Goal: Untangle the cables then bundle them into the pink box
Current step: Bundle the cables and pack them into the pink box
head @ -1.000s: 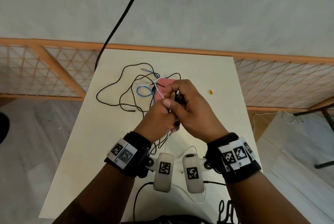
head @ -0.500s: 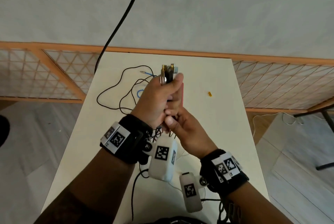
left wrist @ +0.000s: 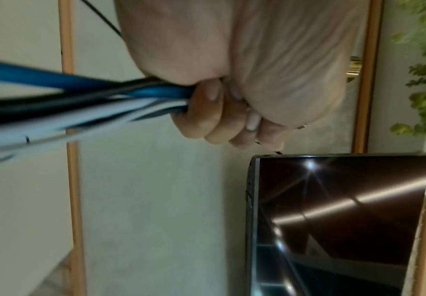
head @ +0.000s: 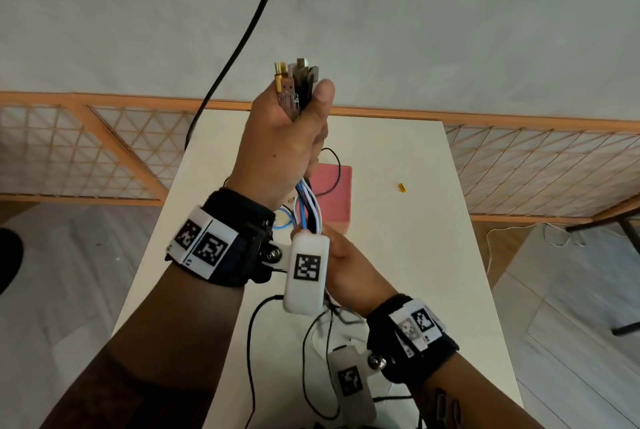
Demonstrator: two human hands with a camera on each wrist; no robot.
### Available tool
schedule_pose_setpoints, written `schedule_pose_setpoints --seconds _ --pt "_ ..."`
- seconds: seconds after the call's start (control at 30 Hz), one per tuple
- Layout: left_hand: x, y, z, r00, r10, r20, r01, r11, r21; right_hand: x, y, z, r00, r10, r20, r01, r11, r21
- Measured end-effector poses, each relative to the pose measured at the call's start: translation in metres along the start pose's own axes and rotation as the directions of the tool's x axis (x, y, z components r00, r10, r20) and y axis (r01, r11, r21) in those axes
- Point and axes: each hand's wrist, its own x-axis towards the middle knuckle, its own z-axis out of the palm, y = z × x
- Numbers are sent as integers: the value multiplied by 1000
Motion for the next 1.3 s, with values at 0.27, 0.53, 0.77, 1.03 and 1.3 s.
schedule_pose_setpoints --seconds 0.27,0.53,0.77,1.03,1.3 --pt "-15 -45 -37 996 73 -52 -26 786 618 -31 -1 -36 999 -17 -26 10 970 -241" --pt "-62 -88 -17 972 -212 102 173 937 304 -21 -40 -41 931 -303 -204 225 916 -333" --pt "-72 -78 -11 911 -278 304 253 960 121 1 -29 -31 862 -293 -415 155 930 -334" --pt "-67 -84 -5 939 -327 104 342 919 -197 -2 -31 -37 922 -161 -352 70 963 -259" --pt "-59 -90 9 888 -460 20 427 806 -409 -4 -9 -14 931 -166 -326 -9 881 -474"
